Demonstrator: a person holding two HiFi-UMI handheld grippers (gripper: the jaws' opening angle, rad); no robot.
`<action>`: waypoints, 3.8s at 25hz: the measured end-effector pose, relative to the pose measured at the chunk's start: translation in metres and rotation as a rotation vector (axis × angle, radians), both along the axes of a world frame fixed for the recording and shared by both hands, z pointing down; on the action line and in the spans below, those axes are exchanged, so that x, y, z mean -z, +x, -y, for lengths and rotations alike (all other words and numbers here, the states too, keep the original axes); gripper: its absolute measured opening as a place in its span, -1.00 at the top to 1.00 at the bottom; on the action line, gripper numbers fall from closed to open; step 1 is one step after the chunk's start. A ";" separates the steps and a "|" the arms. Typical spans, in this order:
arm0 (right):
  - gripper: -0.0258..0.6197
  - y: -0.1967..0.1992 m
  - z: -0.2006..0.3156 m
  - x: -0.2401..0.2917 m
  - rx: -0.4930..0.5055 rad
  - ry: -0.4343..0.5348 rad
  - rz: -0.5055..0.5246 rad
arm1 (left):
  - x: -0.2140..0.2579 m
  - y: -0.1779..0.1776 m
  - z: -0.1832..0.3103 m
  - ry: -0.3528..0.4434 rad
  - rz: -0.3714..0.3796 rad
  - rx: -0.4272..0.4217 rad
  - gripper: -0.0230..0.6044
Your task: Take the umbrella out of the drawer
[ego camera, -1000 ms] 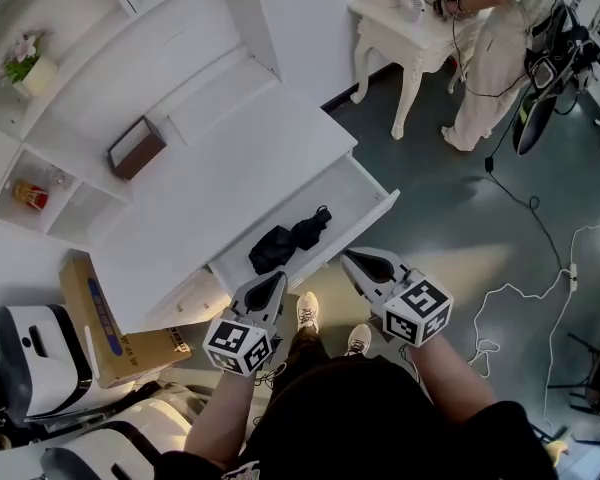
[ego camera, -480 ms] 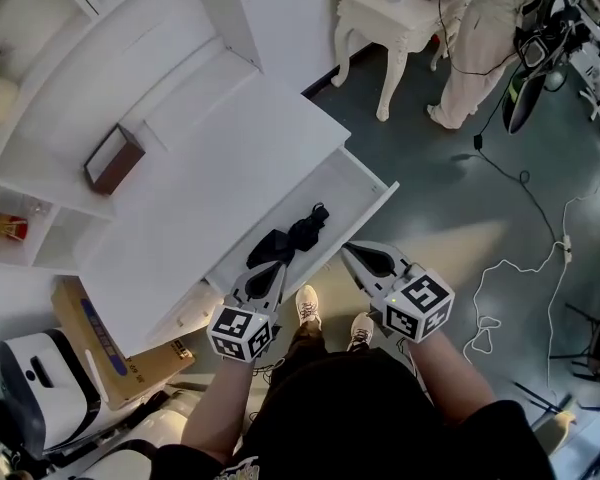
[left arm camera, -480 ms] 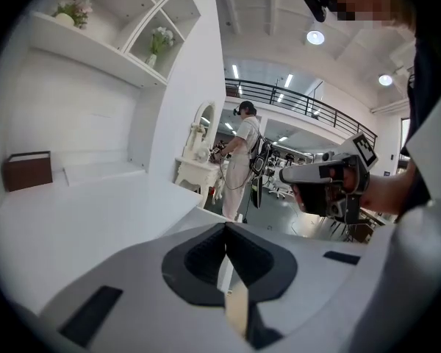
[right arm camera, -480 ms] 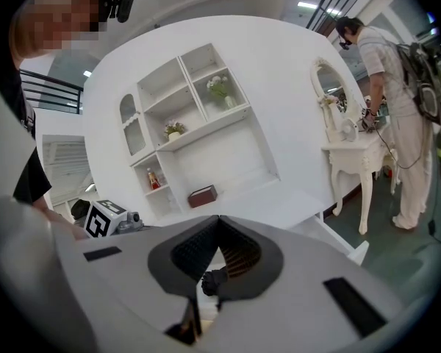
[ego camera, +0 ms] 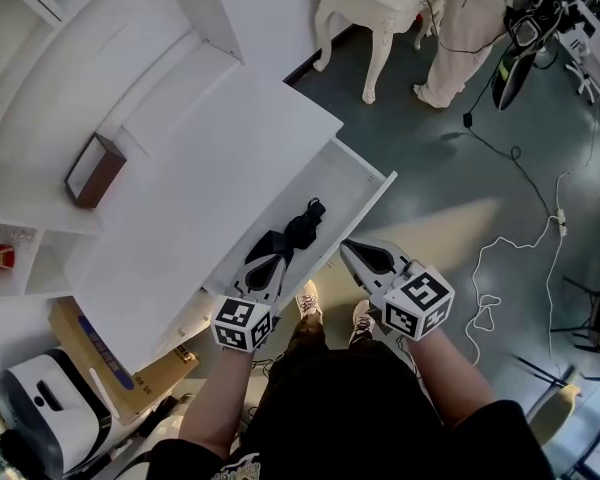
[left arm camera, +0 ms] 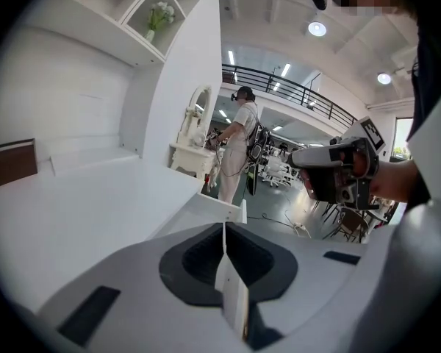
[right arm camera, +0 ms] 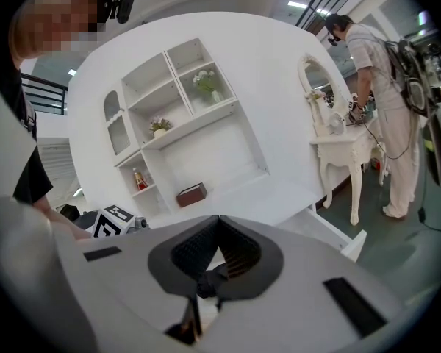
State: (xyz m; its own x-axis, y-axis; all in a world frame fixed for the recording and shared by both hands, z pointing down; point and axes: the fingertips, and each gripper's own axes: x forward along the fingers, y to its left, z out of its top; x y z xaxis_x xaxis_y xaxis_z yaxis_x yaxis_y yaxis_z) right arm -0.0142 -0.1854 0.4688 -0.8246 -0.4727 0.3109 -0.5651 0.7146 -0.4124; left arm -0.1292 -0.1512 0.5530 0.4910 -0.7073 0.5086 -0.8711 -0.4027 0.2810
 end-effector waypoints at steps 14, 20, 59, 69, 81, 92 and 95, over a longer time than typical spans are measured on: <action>0.92 -0.005 0.009 -0.028 -0.058 -0.066 -0.033 | -0.076 0.001 0.017 -0.128 0.097 -0.142 0.42; 0.92 0.000 0.014 -0.038 -0.089 -0.085 -0.044 | -0.106 0.002 0.023 -0.177 0.141 -0.190 0.27; 0.92 0.005 0.015 -0.097 -0.146 -0.216 -0.049 | -0.230 0.001 0.047 -0.348 0.577 -0.465 0.07; 0.92 0.014 0.011 -0.102 -0.156 -0.230 -0.047 | -0.243 0.002 0.048 -0.396 0.617 -0.483 0.06; 0.92 0.020 -0.003 -0.101 -0.156 -0.231 -0.046 | -0.248 0.002 0.049 -0.425 0.593 -0.495 0.00; 0.92 0.029 -0.010 -0.094 -0.156 -0.216 -0.063 | -0.241 0.002 0.049 -0.390 0.599 -0.494 0.08; 0.92 0.033 -0.012 -0.091 -0.155 -0.209 -0.068 | -0.236 0.001 0.048 -0.367 0.603 -0.488 0.09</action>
State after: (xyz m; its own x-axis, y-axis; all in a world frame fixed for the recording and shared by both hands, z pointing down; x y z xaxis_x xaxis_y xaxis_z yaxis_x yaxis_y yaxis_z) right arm 0.0183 -0.1730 0.5602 -0.7212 -0.5116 0.4670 -0.6926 0.5207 -0.4992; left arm -0.1281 -0.1991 0.7895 0.2691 -0.2266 0.9361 -0.6666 -0.7453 0.0112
